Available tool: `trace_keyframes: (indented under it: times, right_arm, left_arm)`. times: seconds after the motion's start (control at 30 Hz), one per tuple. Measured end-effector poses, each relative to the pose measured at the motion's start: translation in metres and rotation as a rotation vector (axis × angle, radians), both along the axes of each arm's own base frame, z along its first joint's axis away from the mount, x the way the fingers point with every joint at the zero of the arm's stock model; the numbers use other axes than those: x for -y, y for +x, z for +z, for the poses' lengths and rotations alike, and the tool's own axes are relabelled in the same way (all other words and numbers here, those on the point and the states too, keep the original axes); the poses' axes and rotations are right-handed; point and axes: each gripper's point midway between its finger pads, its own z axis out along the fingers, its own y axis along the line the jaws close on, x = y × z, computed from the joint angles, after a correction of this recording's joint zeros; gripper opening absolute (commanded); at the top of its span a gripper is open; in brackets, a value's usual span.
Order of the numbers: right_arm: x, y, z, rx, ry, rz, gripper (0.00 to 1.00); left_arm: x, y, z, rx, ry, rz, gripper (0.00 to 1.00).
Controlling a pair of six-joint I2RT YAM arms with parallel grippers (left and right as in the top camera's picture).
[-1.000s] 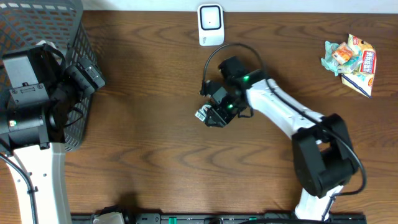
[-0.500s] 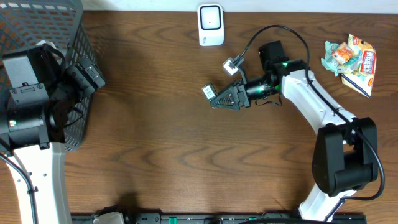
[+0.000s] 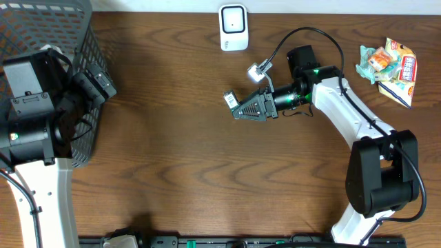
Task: Scan the item barcode
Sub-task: 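Lift the Zam-Buk box and hold it up toward the scanner, then drop the Zam-Buk box onto the table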
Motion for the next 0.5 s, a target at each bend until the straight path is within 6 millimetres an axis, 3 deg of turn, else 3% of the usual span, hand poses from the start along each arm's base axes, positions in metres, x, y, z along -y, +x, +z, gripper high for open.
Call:
trace_keyframes:
  times: [0.5]
  right_arm:
    - [0.0000, 0.0006, -0.0004, 0.004, -0.002, -0.001, 0.55]
  left_arm:
    - [-0.0001, 0.0000, 0.0000, 0.000, 0.000, 0.000, 0.98]
